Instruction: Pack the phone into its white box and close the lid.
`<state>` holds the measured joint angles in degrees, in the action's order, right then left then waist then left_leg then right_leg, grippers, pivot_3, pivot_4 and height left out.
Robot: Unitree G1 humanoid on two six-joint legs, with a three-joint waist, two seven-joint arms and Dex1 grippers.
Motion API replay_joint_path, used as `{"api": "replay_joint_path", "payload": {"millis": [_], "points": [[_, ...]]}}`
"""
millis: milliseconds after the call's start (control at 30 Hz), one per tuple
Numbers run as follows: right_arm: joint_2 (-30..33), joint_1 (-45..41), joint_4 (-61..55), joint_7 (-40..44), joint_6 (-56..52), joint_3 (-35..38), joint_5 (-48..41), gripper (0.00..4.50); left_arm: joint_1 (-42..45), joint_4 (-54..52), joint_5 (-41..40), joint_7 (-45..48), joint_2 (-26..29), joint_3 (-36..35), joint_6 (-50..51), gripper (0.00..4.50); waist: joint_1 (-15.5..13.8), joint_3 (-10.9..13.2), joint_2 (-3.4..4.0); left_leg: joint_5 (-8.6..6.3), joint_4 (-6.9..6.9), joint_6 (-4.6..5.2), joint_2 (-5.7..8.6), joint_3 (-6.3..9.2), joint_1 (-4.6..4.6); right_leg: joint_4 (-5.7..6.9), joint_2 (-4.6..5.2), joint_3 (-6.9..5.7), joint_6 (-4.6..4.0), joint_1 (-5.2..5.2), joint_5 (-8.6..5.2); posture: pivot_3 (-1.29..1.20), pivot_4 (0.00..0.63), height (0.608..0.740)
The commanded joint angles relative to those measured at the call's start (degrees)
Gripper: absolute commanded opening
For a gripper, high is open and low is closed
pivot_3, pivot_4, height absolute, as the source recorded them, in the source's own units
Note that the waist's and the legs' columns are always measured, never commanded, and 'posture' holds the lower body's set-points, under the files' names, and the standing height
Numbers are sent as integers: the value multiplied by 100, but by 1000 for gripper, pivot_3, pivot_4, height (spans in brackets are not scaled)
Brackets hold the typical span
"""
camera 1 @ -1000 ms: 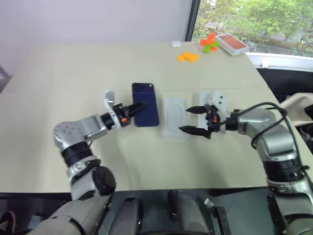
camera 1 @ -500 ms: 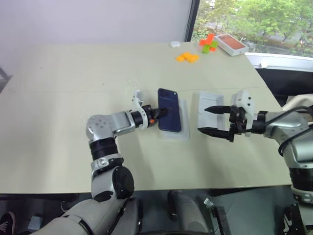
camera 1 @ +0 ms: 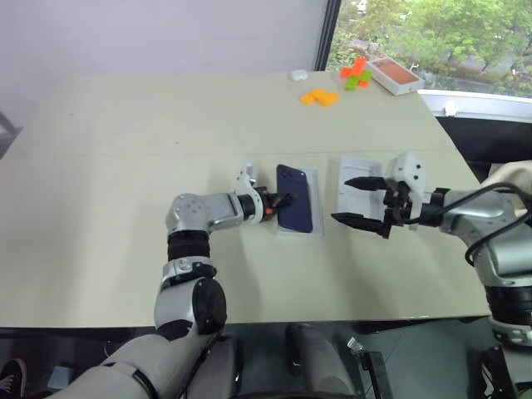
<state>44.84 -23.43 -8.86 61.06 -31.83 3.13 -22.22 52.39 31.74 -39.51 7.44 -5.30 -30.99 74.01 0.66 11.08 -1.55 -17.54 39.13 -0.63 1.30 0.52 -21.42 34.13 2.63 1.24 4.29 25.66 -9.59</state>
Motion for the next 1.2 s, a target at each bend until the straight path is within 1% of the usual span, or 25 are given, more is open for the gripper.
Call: {"api": "replay_joint_path", "payload": {"millis": [33,67,100,167,300,333,467,633,733,933,1033,1067,1200], "points": [[-5,-161,-117,-47,131,37,-50,4486,222,94,-130,194,-24,139,-140,475,2,0,0,0,0,0,0,0,0,0,0,0,0,0,0,0,150,740],[-11,-187,-100,-62,151,20,-33,4500,210,86,-112,207,-44,205,-188,1016,4,0,0,0,0,0,0,1,1,0,1,1,0,0,0,0,150,740],[-17,-202,-88,-74,165,4,-21,4500,210,97,-128,199,-66,210,-204,1397,3,0,0,0,0,0,0,1,1,0,1,1,0,0,0,0,150,740],[-28,-210,-84,-96,184,-23,-13,4500,211,68,-137,206,-85,235,-209,2325,-1,0,0,0,0,0,0,1,1,0,1,0,0,-1,0,0,150,740],[-54,-232,-71,-133,215,-75,-11,4500,207,-63,-103,253,-39,432,-121,4413,9,0,0,0,0,0,0,1,8,0,0,-1,1,-9,0,0,150,740],[-60,-244,-58,-136,226,-95,-3,4500,234,-90,-141,238,-21,440,-59,4468,13,-1,1,0,0,0,0,1,9,0,0,0,1,-10,0,0,150,740],[-99,-310,18,-163,280,-150,13,4500,300,-471,-137,335,211,846,346,4468,34,-1,1,0,0,0,-2,2,12,0,-5,0,1,-12,0,0,150,740],[-111,-331,44,-172,307,-180,20,4500,162,-940,-156,97,290,842,609,4468,16,-1,1,0,0,0,-4,10,11,0,-3,0,1,-12,0,0,150,740],[-112,-332,48,-180,319,-184,19,4500,-10,-1413,-246,58,312,836,915,4468,16,0,1,0,0,0,-4,13,10,0,-2,0,1,-12,0,0,150,740],[-172,-369,65,-200,317,-233,19,4500,-74,-1934,-263,163,516,889,1148,4468,11,0,1,0,0,0,-4,14,10,1,0,0,0,-13,0,0,150,740],[-226,-436,77,-233,293,-241,2,4500,-146,-2172,-179,241,702,1094,1139,4468,15,0,1,0,0,0,-4,14,10,1,-1,0,0,-12,0,0,150,740],[-243,-459,83,-248,274,-234,-8,4500,-152,-2173,-172,244,734,1054,1127,4468,12,-1,2,0,0,0,-4,14,10,1,-1,0,0,-12,0,0,150,740],[-408,-517,32,-432,213,-231,-2,4500,-247,-2083,53,418,1162,1063,502,4468,15,-1,2,0,0,-1,-5,14,12,2,-1,0,0,-12,0,0,150,740]]}}
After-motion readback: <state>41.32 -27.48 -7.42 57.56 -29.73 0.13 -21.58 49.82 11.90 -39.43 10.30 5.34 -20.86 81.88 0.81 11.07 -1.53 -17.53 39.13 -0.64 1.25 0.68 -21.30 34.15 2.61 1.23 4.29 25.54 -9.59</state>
